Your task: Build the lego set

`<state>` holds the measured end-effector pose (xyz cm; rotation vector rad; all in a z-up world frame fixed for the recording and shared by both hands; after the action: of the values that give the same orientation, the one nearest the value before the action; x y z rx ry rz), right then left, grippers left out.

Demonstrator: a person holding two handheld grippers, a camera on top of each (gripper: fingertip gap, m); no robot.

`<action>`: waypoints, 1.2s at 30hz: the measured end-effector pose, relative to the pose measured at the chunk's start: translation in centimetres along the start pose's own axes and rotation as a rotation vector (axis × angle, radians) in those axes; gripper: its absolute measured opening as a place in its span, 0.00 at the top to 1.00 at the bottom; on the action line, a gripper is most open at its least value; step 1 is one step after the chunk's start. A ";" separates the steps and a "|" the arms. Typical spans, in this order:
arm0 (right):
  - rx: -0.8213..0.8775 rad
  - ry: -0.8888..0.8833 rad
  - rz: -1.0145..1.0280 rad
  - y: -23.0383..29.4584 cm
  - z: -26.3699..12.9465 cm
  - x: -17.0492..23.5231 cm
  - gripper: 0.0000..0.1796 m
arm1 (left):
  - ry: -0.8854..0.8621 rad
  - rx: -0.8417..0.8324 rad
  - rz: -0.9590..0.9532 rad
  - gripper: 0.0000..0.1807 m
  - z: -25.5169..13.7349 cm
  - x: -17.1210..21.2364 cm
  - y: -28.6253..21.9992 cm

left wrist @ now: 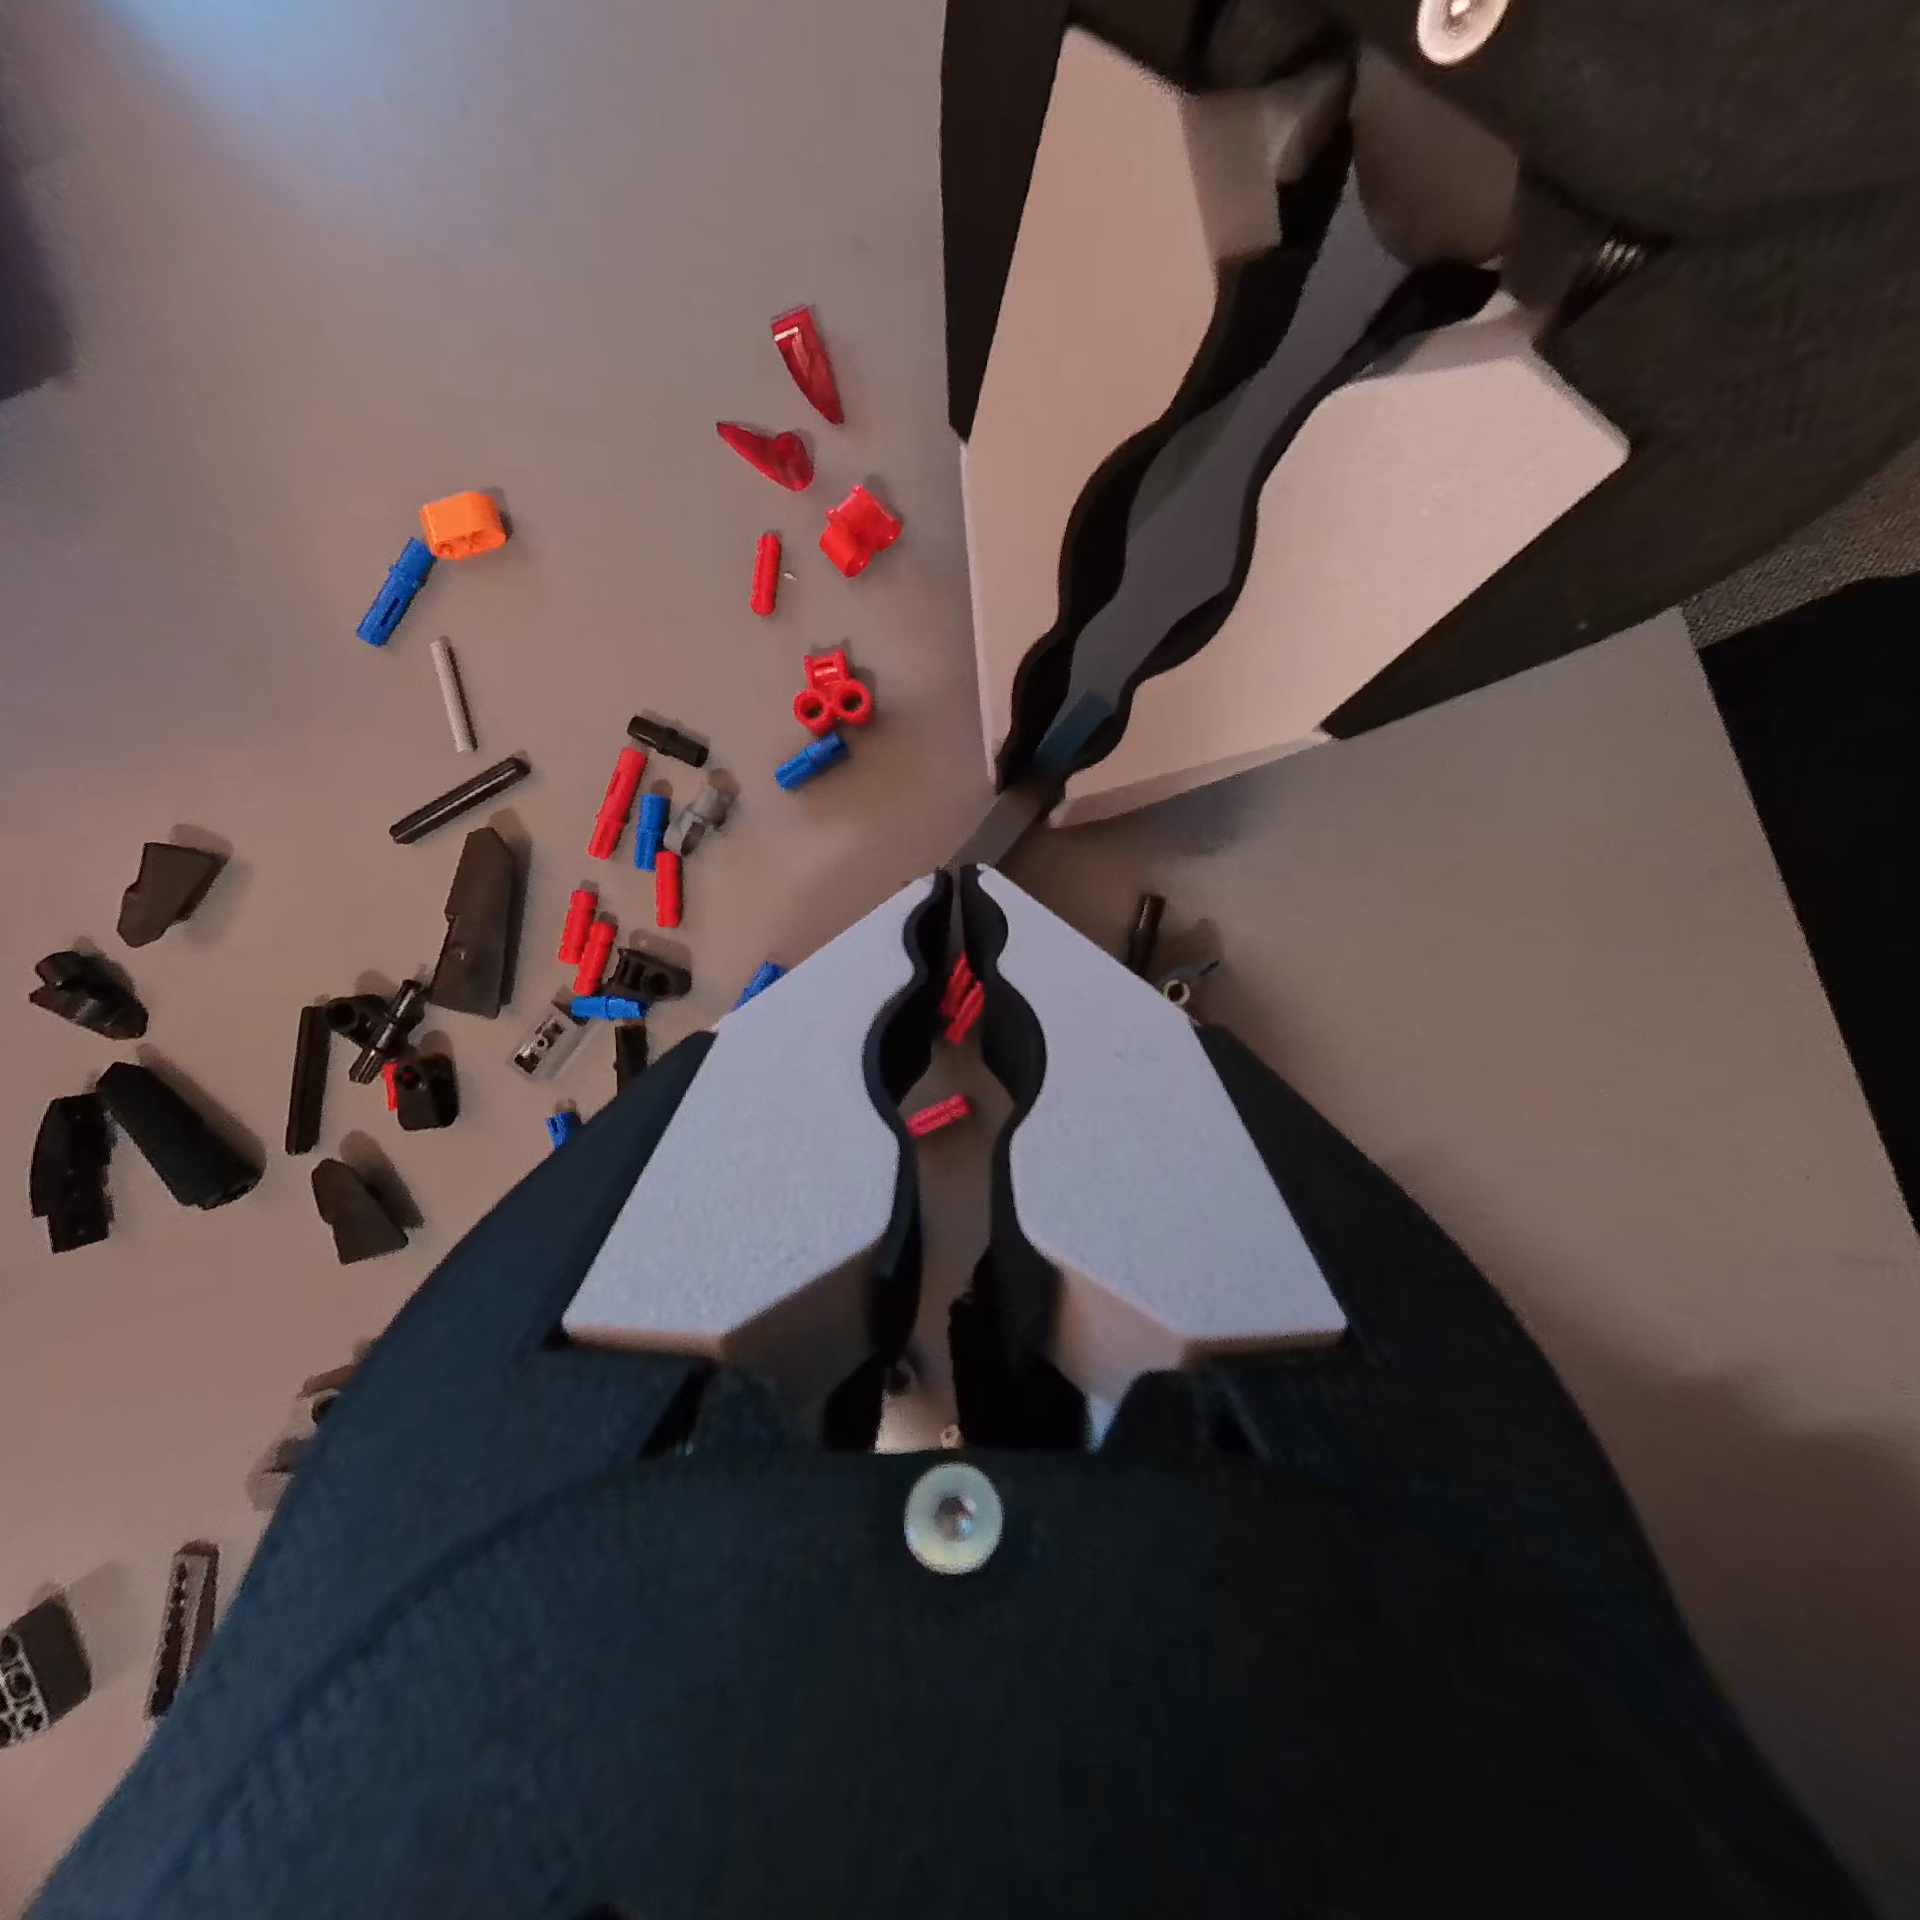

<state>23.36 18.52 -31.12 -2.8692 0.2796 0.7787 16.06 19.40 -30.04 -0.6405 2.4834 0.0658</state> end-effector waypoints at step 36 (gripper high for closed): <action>0.050 -0.056 0.122 0.3 0.2 0.0 0.97 | -0.082 -0.113 -0.098 1.00 0.7 0.3 -0.2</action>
<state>23.21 18.24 -31.33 -2.8002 0.4641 0.8582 16.25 19.23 -30.76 -0.7907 2.3790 0.1925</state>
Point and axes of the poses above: each gripper's, where its closed fingertips meet, z out along the fingers, x out of its underside, y = z × x across the jaws, the point moved 6 cm from there along -z, back along the fingers, and after that the axes turned 15 degrees about -z, right-handed, at the moved point
